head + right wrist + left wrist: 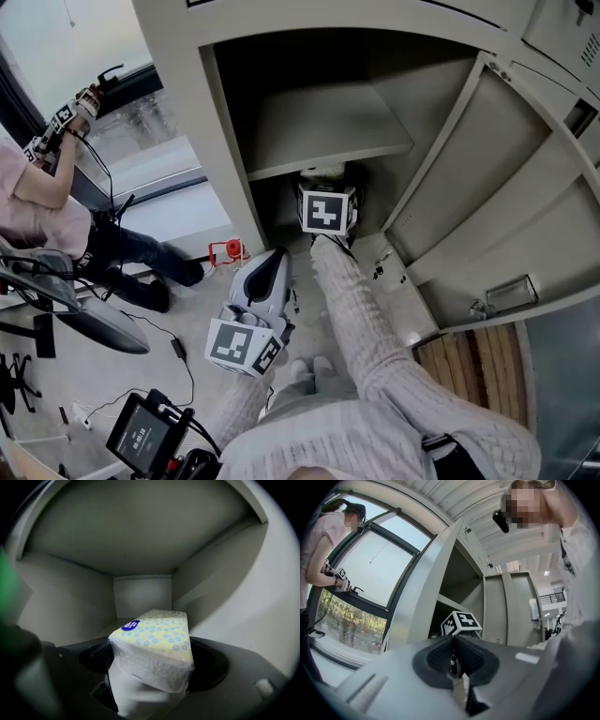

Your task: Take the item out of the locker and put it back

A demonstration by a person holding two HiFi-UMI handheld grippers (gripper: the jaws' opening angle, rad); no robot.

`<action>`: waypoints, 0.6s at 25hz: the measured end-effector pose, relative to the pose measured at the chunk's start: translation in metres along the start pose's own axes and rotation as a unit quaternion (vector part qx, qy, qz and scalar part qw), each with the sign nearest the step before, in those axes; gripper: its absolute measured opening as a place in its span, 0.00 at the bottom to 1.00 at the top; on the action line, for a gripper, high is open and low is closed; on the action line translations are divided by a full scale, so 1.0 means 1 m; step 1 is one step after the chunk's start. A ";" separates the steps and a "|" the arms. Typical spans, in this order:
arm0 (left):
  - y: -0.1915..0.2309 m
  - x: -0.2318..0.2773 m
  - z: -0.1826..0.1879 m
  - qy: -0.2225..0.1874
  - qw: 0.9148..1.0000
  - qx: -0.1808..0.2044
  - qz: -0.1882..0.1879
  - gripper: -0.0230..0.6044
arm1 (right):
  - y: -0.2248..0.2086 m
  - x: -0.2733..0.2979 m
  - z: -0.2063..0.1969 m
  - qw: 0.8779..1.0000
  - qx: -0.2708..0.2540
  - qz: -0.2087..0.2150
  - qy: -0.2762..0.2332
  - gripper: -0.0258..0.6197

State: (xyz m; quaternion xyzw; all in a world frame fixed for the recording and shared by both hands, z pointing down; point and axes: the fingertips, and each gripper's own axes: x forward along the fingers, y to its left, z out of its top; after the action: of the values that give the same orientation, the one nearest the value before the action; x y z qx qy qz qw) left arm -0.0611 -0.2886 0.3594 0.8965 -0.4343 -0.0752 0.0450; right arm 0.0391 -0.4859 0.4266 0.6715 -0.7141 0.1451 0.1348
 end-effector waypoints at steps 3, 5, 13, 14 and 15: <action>0.000 -0.002 0.000 -0.001 1.000 0.001 0.002 0.05 | 0.002 -0.011 -0.004 1.000 -0.001 0.014 0.003 0.77; 0.000 -0.003 -0.001 -0.002 1.000 -0.003 0.004 0.05 | 0.002 -0.018 -0.007 1.000 -0.002 0.026 0.006 0.77; 0.000 -0.005 0.001 -0.007 1.000 -0.004 0.011 0.05 | 0.014 -0.064 -0.015 0.996 -0.017 0.091 -0.002 0.76; -0.001 -0.004 0.002 -0.008 1.000 -0.004 0.010 0.05 | 0.014 -0.071 -0.014 0.995 -0.019 0.099 -0.006 0.76; -0.002 -0.004 0.002 -0.010 1.000 -0.004 0.010 0.05 | 0.015 -0.079 -0.013 0.994 -0.020 0.107 -0.009 0.76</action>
State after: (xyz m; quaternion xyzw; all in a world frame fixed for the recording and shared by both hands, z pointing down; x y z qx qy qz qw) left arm -0.0622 -0.2841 0.3572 0.8910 -0.4436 -0.0852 0.0446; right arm 0.0290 -0.4075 0.4080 0.5896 -0.7859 0.1380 0.1251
